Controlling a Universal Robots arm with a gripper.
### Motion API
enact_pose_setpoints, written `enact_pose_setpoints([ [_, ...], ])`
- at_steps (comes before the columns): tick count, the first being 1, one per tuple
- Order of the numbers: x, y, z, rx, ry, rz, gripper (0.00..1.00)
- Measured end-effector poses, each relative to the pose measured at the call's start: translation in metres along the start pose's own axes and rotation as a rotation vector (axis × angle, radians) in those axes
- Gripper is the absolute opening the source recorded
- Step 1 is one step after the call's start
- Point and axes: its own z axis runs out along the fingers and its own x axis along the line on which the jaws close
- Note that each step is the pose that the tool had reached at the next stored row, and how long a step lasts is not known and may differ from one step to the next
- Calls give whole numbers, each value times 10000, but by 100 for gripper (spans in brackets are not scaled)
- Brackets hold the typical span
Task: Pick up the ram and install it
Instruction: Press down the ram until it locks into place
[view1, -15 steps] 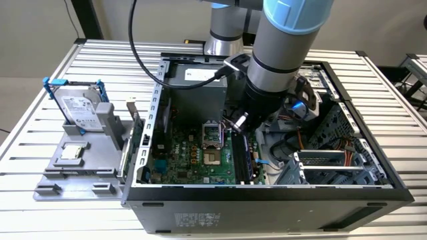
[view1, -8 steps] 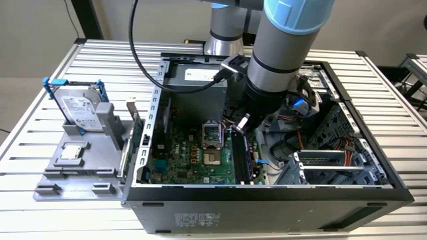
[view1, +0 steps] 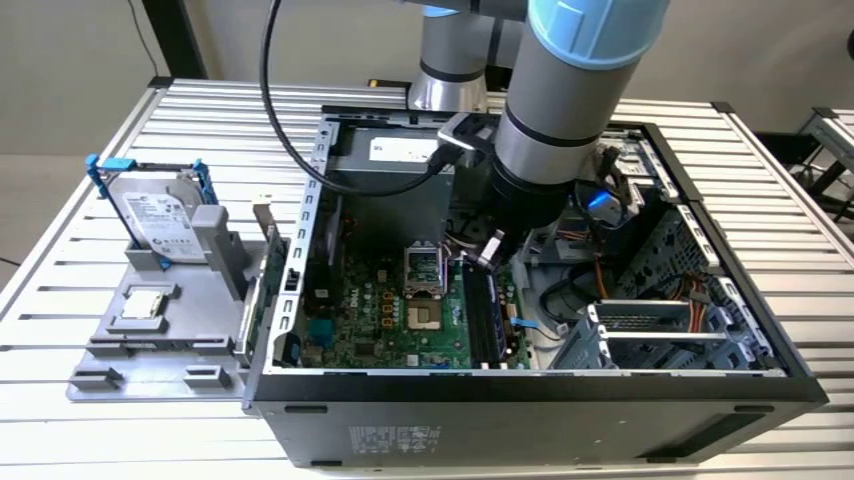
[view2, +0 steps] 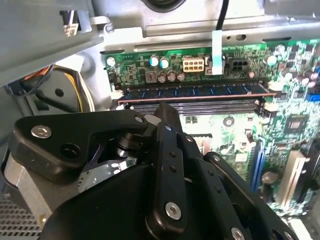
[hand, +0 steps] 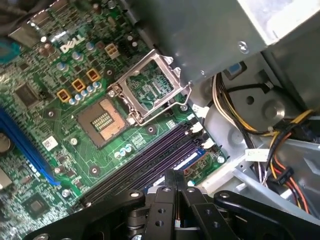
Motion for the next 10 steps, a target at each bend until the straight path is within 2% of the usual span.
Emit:
enact_pose_setpoints([
  [3,0,0,0,17,-19,-435,0],
  [10,0,0,0,127,-112,-1530,0],
])
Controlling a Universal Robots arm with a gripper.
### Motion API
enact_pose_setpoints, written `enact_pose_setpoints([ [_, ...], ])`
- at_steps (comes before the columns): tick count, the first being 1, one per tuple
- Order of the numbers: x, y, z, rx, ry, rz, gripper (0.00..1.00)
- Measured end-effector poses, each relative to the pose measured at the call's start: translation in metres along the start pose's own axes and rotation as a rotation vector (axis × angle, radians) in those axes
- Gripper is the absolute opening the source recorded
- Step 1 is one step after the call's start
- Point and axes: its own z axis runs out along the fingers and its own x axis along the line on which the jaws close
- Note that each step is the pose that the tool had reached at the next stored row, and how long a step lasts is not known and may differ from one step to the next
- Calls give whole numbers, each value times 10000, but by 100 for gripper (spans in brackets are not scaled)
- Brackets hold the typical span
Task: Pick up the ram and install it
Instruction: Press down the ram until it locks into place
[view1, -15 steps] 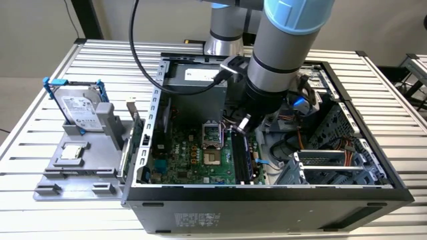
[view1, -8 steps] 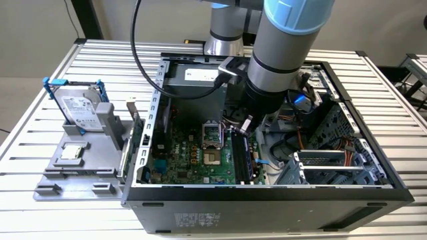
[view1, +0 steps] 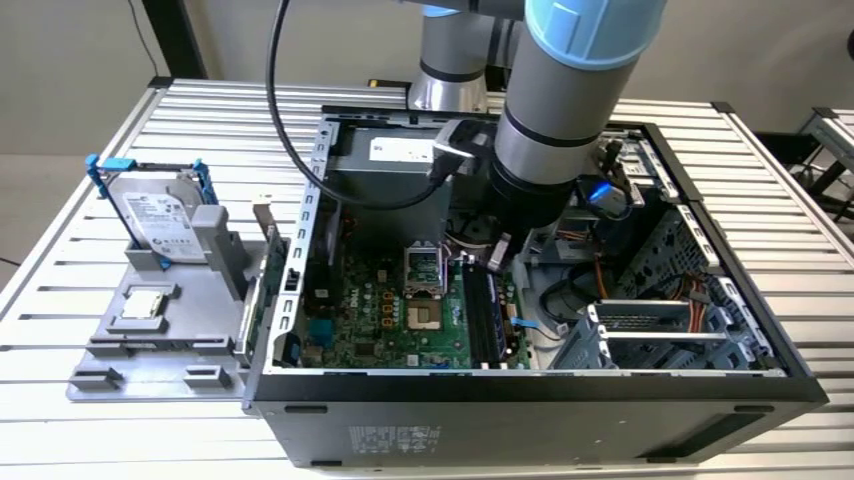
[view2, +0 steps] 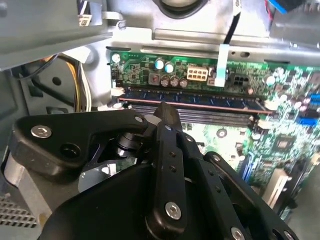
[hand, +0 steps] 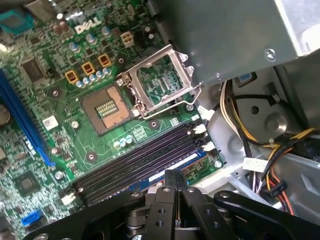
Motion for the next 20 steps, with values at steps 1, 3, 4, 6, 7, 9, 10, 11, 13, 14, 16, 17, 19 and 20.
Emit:
enact_pose_setpoints([
  [1,0,0,0,1,-6,-172,0],
  [3,0,1,0,-9,-8,-498,0],
  [4,1,2,-1,-20,-7,-683,0],
  [6,0,1,0,-41,-5,-1032,0],
  [7,1,1,0,-53,1,-1206,0],
  [9,1,1,0,-75,8,-1557,0],
  [10,1,1,1,-86,10,-1724,0],
  [11,1,1,2,-99,11,-1897,0],
  [13,1,1,5,-128,15,-2202,0],
  [14,1,1,6,-144,17,-2360,0],
  [16,1,1,9,-172,20,-2688,0],
  [17,2,1,11,-182,20,-2848,0],
  [19,2,0,14,-200,19,-3176,0],
  [20,2,0,15,-204,20,-3349,0],
])
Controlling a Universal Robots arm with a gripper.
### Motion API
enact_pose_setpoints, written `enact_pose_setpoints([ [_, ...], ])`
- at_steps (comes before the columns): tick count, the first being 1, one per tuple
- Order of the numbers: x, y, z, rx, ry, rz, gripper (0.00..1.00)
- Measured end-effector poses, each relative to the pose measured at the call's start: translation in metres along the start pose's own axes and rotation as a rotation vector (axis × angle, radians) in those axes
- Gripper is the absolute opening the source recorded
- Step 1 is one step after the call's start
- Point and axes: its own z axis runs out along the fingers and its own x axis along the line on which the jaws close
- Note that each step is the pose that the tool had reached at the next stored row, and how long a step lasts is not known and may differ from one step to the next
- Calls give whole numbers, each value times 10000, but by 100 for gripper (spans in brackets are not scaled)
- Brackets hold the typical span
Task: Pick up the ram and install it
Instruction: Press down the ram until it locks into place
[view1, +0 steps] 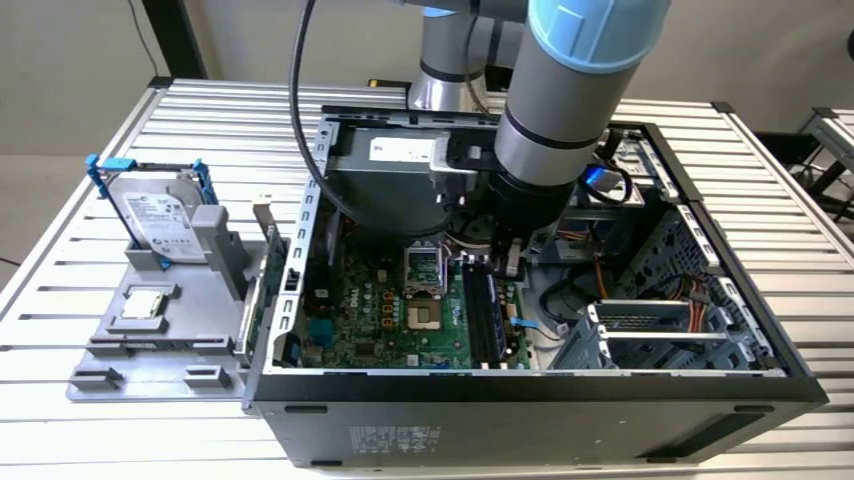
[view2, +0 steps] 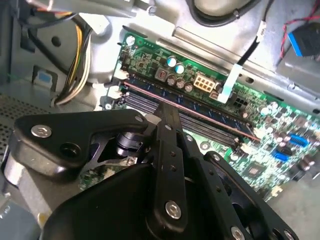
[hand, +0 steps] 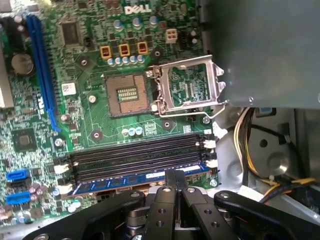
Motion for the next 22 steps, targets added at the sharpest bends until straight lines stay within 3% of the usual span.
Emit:
enact_pose_setpoints([
  [3,1,0,6,-10,-3,-455,0],
  [7,21,-4,11,-7,-5,-730,0],
  [11,33,-9,10,-9,-4,-731,0],
  [16,119,-27,12,-8,-3,-724,0],
  [22,185,-36,81,-3,0,-686,0],
])
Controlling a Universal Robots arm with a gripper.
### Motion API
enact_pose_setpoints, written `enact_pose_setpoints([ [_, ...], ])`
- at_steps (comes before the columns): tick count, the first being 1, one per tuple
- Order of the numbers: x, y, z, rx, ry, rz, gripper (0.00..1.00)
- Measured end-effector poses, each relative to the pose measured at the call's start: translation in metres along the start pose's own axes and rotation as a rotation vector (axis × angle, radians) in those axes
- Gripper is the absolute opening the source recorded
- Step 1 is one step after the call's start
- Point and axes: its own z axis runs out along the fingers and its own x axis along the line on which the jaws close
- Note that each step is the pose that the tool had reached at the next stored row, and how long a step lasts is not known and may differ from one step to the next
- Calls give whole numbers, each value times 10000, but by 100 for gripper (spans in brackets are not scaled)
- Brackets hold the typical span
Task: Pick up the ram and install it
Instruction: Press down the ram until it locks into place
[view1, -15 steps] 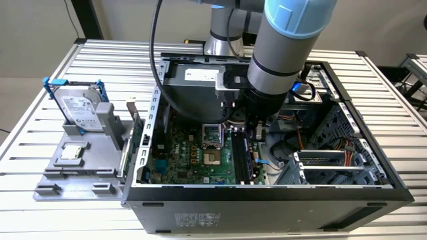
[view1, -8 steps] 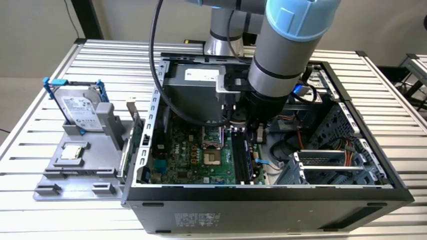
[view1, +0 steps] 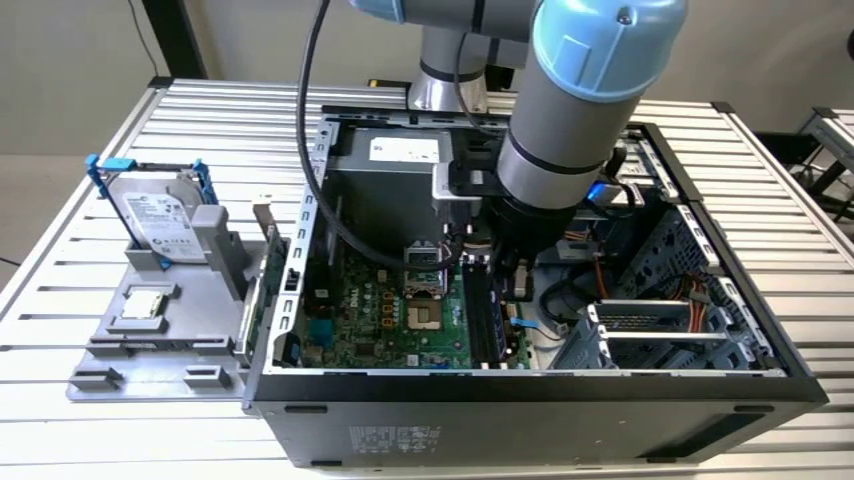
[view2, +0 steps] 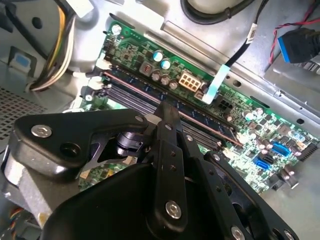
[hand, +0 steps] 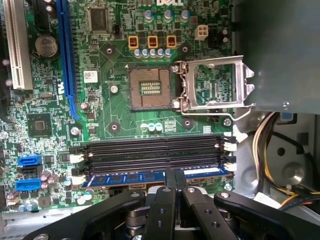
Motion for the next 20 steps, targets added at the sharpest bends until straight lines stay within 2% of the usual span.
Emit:
enact_pose_setpoints([
  [2,12,-5,27,0,2,5,0],
  [6,18,-14,38,10,-1,5,0],
  [8,20,-14,57,85,-2,-2,0],
  [11,24,-15,90,157,12,-11,0],
  [16,34,-14,172,162,32,-2,0],
  [19,30,-15,164,160,38,1,0],
  [20,28,-16,151,163,21,2,0],
])
